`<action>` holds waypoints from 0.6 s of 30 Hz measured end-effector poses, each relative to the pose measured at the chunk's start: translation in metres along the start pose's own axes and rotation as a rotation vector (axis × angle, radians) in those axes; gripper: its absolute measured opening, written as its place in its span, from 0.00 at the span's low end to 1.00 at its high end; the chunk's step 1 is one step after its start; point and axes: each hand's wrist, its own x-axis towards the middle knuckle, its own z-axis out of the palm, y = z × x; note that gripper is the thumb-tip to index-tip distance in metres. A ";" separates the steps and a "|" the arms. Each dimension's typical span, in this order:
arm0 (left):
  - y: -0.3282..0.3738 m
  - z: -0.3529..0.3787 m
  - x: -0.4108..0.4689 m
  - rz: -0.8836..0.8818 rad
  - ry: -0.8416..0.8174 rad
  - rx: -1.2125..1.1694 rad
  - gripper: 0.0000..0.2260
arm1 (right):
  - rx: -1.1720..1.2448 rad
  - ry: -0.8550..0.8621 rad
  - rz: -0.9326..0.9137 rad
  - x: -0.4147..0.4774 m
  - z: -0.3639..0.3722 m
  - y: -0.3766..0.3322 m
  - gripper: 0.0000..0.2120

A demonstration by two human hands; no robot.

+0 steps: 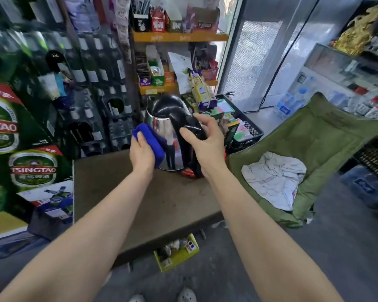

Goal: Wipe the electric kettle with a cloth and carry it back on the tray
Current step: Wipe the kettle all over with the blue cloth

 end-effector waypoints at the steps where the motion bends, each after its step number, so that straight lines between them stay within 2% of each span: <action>1: -0.008 -0.001 0.004 -0.014 -0.010 -0.009 0.22 | 0.016 -0.032 0.043 -0.004 -0.003 0.016 0.19; 6: -0.078 -0.002 -0.002 -0.057 -0.088 0.133 0.13 | 0.096 -0.064 0.308 -0.031 -0.025 0.099 0.20; 9: -0.126 -0.004 -0.012 -0.104 -0.118 0.210 0.13 | 0.145 -0.048 0.437 -0.047 -0.037 0.144 0.19; 14: -0.164 -0.006 -0.006 -0.107 -0.136 0.216 0.08 | 0.205 -0.077 0.514 -0.054 -0.038 0.191 0.19; 18: -0.174 -0.006 0.005 -0.098 -0.151 0.213 0.10 | 0.234 -0.095 0.566 -0.051 -0.038 0.213 0.22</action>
